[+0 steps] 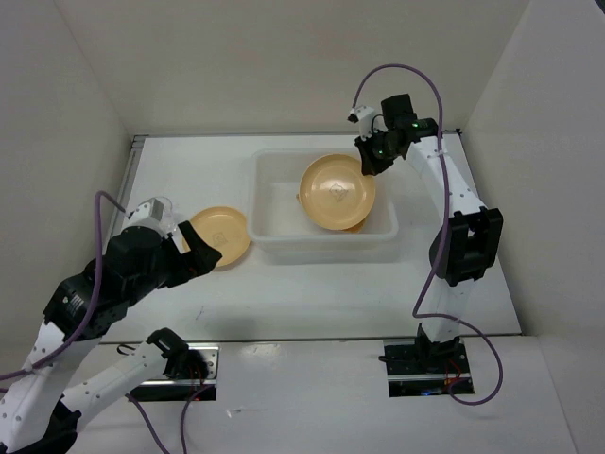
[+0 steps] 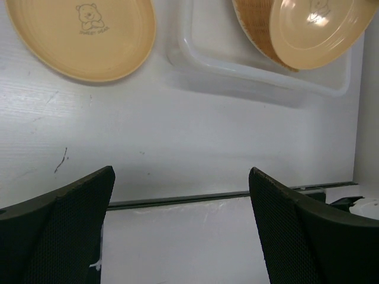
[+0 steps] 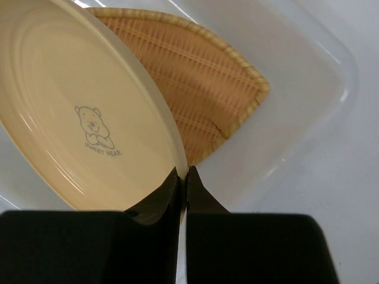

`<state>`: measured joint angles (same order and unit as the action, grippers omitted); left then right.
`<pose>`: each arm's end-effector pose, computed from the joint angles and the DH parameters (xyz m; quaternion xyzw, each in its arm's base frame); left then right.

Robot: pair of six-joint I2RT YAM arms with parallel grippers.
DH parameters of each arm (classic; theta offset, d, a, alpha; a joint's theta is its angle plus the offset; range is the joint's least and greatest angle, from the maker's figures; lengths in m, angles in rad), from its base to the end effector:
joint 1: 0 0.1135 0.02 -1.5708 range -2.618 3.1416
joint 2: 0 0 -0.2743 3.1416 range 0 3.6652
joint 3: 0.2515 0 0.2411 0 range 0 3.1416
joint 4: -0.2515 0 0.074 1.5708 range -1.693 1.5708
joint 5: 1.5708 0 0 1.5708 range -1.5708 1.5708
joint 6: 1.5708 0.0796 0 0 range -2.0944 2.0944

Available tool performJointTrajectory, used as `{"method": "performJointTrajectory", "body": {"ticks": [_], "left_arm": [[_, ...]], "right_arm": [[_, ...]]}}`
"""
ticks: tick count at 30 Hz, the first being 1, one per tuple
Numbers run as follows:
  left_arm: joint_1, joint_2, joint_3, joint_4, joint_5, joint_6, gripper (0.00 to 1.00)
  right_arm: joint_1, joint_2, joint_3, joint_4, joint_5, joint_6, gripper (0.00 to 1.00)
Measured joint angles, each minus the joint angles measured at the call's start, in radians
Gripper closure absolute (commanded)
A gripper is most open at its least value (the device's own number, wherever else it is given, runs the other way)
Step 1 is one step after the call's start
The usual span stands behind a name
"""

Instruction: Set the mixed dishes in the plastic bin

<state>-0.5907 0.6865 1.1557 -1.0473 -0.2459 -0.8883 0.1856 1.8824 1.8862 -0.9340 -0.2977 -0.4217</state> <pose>0.1068 -0.0483 0.3638 -0.1871 0.8544 -0.2388 0.4219 0.4154 0.1018 0.3151 -0.3252 0.8817 0.1031 0.3258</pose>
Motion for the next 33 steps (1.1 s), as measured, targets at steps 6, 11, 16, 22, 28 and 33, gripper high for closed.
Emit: {"method": "performJointTrajectory", "body": {"ticks": [6, 11, 16, 22, 28, 33], "left_arm": [[0.007, -0.071, 0.021, -0.087, -0.016, -0.084, 0.00], [0.007, -0.076, 0.023, -0.129, -0.014, -0.116, 0.00], [0.007, -0.076, 0.022, -0.152, -0.014, -0.137, 0.00], [0.007, -0.102, -0.016, -0.158, -0.010, -0.144, 0.00], [0.007, -0.130, -0.107, -0.123, 0.014, -0.167, 0.00], [0.007, -0.135, -0.187, -0.063, 0.022, -0.193, 0.00]], "right_arm": [[0.058, 0.030, -0.038, 0.054, 0.018, -0.015, 1.00], [0.051, 0.082, -0.089, 0.111, 0.056, -0.019, 1.00], [0.050, 0.143, -0.092, 0.143, 0.085, -0.019, 1.00], [0.050, 0.175, -0.091, 0.165, 0.141, -0.011, 0.38], [0.050, 0.114, -0.091, 0.172, 0.182, -0.013, 0.02], [0.045, -0.113, -0.101, 0.182, 0.205, -0.013, 0.02]]}}
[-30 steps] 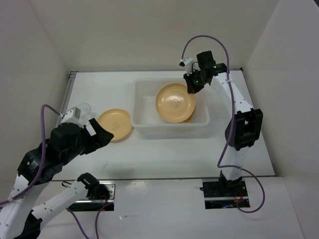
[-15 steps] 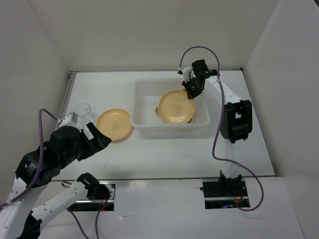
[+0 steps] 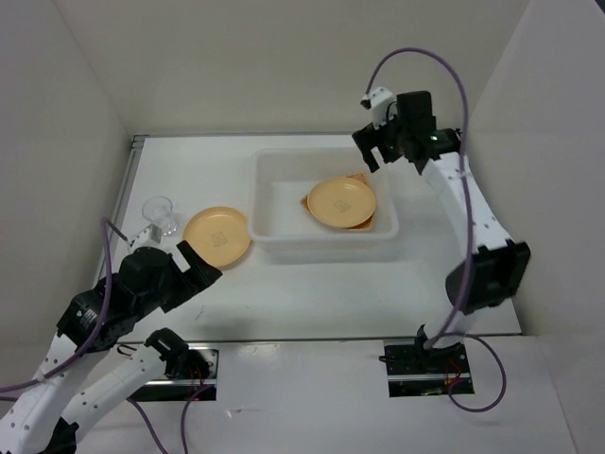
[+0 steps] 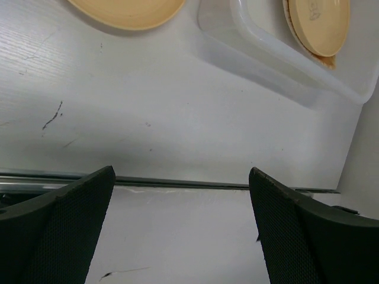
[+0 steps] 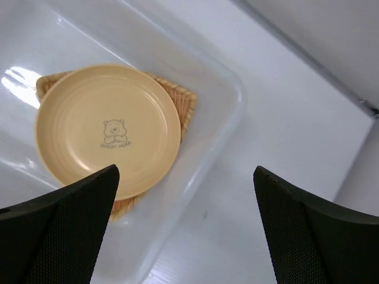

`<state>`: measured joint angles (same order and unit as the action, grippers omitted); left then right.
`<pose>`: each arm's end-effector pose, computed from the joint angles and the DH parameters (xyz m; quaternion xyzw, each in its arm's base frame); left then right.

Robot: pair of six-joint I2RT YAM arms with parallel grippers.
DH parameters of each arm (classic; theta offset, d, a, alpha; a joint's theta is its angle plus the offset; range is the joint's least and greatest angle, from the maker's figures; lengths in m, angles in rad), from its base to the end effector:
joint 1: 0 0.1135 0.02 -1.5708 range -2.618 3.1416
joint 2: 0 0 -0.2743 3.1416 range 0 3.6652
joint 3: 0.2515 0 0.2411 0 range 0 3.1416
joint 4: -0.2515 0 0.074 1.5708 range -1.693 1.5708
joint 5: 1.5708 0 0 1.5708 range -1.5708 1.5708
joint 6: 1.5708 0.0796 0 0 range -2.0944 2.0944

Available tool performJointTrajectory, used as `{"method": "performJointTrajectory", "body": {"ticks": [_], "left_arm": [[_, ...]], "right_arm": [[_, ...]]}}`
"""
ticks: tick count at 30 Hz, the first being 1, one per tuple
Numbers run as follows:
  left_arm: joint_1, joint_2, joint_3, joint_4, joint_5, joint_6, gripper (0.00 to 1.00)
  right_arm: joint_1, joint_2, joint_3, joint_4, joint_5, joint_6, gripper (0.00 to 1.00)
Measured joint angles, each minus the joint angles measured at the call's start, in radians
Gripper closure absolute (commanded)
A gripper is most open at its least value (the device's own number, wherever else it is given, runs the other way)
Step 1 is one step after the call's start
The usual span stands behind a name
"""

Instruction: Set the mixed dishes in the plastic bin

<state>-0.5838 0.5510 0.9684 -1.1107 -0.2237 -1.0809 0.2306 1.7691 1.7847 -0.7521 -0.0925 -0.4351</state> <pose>0.0865 -0.0360 0.3097 -0.2673 0.8603 -0.2442 0.3589 0.4073 0.1032 0.3431 -0.3161 0.8570 0.0007 0.4069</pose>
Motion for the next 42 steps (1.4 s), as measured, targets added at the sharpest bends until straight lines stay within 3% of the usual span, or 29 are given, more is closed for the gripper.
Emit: {"method": "performJointTrajectory", "body": {"ticks": [6, 10, 12, 16, 22, 36, 42], "left_arm": [[0.000, -0.202, -0.206, 0.093, -0.022, -0.213, 0.00], [0.000, -0.484, -0.404, 0.097, -0.028, -0.475, 0.00], [0.000, -0.551, -0.483, 0.111, -0.033, -0.587, 0.00], [0.000, -0.521, -0.560, 0.161, -0.055, -0.740, 0.00], [0.000, -0.486, -0.702, 0.275, -0.101, -0.861, 0.00], [0.000, -0.382, -0.786, 0.464, -0.192, -0.892, 0.00], [0.027, -0.238, -0.785, 0.545, -0.190, -0.876, 0.00]], "right_arm": [[-0.093, -0.502, -0.293, 0.053, -0.027, 0.027, 0.02], [-0.244, -0.707, -0.498, 0.011, -0.052, 0.061, 0.02], [-0.274, -0.766, -0.583, -0.007, -0.066, 0.076, 0.02], [-0.312, -0.801, -0.711, -0.050, -0.075, 0.116, 0.02], [-0.338, -0.822, -0.729, -0.041, -0.061, 0.153, 0.02], [-0.346, -0.831, -0.732, -0.033, -0.069, 0.169, 0.02], [-0.346, -0.822, -0.737, -0.027, -0.080, 0.168, 0.02]]}}
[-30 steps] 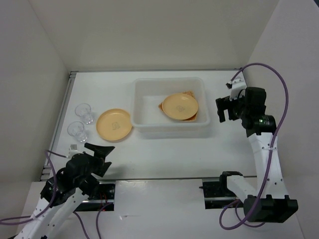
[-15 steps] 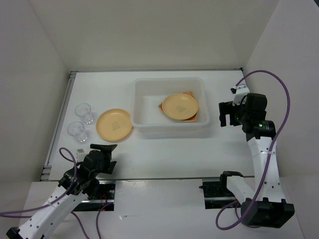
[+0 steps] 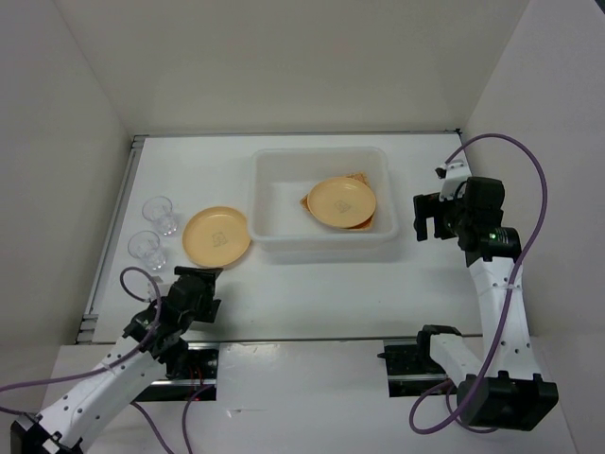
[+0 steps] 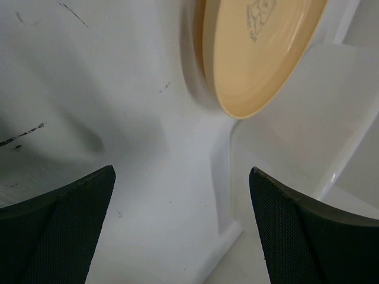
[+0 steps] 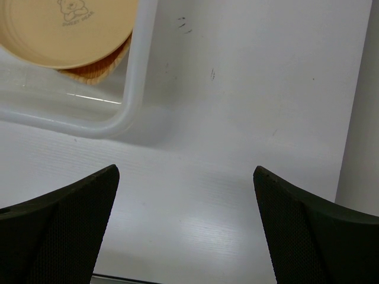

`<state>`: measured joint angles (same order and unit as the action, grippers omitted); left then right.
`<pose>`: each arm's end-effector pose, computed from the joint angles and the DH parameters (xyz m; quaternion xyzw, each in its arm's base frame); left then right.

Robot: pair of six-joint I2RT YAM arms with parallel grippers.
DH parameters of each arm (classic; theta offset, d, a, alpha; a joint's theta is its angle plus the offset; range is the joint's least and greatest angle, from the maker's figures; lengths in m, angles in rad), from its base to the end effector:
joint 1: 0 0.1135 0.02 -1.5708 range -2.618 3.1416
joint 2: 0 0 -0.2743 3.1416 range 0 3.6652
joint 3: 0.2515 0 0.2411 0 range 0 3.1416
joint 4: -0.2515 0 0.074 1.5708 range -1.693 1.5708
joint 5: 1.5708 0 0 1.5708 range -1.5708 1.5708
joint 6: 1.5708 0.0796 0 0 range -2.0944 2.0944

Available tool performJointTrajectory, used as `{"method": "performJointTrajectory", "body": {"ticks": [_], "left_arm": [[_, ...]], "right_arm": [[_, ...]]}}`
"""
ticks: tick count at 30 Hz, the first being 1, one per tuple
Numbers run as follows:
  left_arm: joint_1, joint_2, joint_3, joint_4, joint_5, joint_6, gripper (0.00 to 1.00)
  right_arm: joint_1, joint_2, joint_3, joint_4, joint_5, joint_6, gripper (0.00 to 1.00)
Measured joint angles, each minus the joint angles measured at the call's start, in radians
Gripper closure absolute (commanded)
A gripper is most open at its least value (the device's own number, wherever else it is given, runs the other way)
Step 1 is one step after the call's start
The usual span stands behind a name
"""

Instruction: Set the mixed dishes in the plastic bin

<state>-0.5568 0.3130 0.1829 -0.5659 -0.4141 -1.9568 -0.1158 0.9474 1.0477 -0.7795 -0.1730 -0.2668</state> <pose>0.1112 -0.0315 0.1330 -0.6377 0.6219 -0.3368 0.3052 0.2050 -0.0101 0.3235 -0.1049 0.8935 -0.0052 0.4366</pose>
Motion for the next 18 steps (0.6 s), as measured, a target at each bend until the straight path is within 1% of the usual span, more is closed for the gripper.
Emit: {"method": "performJointTrajectory", "body": {"ticks": [2, 7, 8, 13, 18], "left_arm": [[0.028, 0.106, 0.028, 0.023, 0.008, 0.029, 0.00], [0.137, 0.445, 0.172, 0.100, 0.059, 0.127, 0.00], [0.156, 0.477, 0.187, 0.126, 0.072, 0.149, 0.00], [0.246, 0.476, 0.177, 0.198, 0.113, 0.197, 0.00], [0.334, 0.493, 0.110, 0.284, 0.168, 0.227, 0.00]], "right_arm": [[0.000, 0.000, -0.008, 0.003, -0.002, 0.000, 0.02], [0.000, 0.003, -0.014, 0.005, -0.008, 0.000, 0.02], [0.000, 0.003, -0.014, 0.006, -0.008, 0.000, 0.02], [0.000, 0.003, -0.014, 0.009, -0.008, 0.000, 0.02], [-0.006, 0.003, -0.014, 0.009, -0.011, 0.000, 0.02]]}}
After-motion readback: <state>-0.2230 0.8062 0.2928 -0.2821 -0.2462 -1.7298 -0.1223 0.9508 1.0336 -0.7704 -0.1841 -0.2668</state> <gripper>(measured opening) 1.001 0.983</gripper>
